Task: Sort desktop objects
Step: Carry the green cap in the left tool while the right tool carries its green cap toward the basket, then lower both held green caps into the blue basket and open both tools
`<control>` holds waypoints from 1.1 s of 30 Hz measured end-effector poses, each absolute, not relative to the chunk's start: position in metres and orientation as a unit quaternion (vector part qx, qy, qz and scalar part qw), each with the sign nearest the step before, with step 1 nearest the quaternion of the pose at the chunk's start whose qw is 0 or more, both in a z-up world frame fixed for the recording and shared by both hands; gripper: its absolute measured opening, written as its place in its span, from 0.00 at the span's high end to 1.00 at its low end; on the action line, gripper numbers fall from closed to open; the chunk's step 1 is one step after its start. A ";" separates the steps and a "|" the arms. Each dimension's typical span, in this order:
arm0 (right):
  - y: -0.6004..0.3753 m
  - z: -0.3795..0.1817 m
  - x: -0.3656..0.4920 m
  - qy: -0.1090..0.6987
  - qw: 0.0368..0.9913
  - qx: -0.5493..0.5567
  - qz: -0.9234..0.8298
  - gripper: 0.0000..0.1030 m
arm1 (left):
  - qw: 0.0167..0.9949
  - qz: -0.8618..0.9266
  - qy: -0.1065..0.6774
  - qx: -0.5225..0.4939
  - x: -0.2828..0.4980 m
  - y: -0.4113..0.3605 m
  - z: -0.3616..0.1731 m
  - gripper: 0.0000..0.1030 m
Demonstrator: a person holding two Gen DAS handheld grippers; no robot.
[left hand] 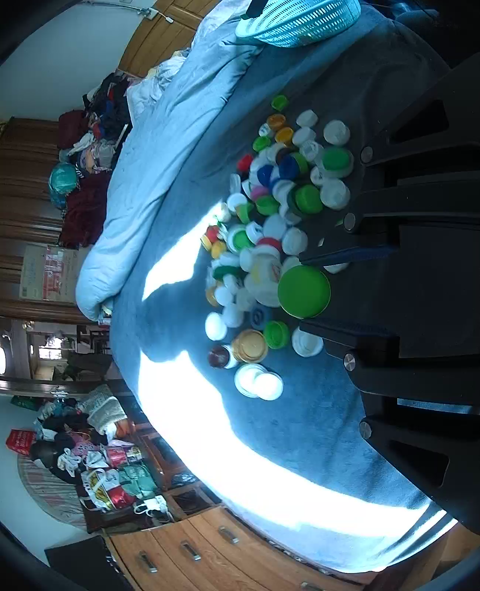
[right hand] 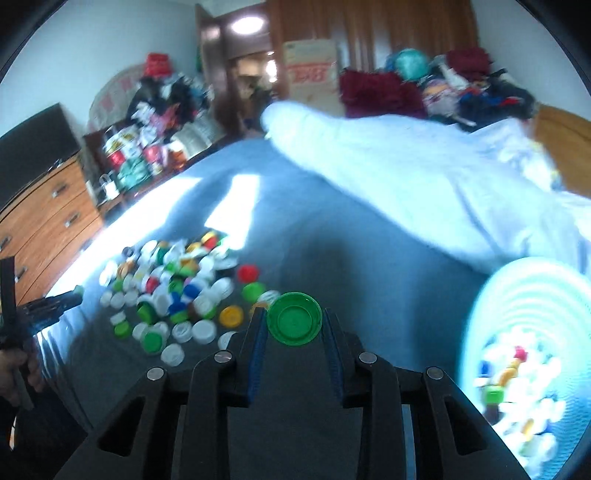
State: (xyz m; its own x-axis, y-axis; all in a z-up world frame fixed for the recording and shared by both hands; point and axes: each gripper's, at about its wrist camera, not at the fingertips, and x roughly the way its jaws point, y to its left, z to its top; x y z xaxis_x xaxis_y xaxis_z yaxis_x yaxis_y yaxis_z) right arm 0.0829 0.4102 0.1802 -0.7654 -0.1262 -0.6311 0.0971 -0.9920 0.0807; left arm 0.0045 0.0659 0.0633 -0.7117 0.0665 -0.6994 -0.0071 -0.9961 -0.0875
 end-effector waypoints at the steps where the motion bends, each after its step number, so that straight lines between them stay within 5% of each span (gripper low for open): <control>1: 0.418 0.186 0.087 -0.028 0.053 0.334 -0.941 0.69 | 0.022 0.924 -0.037 -0.379 0.004 0.070 0.068 0.76; 17: 0.492 0.232 0.131 -0.009 -0.018 0.304 -0.953 0.69 | 0.181 0.941 -0.008 -0.287 0.005 0.230 0.179 0.76; 33: 0.569 0.231 0.161 -0.043 -0.073 0.309 -0.947 0.69 | 0.313 0.897 0.084 -0.299 -0.006 0.428 0.198 0.76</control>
State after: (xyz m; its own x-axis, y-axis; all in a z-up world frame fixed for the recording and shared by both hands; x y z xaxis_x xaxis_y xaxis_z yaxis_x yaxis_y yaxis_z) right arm 0.1612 0.5690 0.2314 -0.7987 0.1117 -0.5913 -0.1652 -0.9856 0.0369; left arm -0.0062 0.4275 0.1976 -0.6247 0.5123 -0.5893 -0.6125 -0.7896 -0.0371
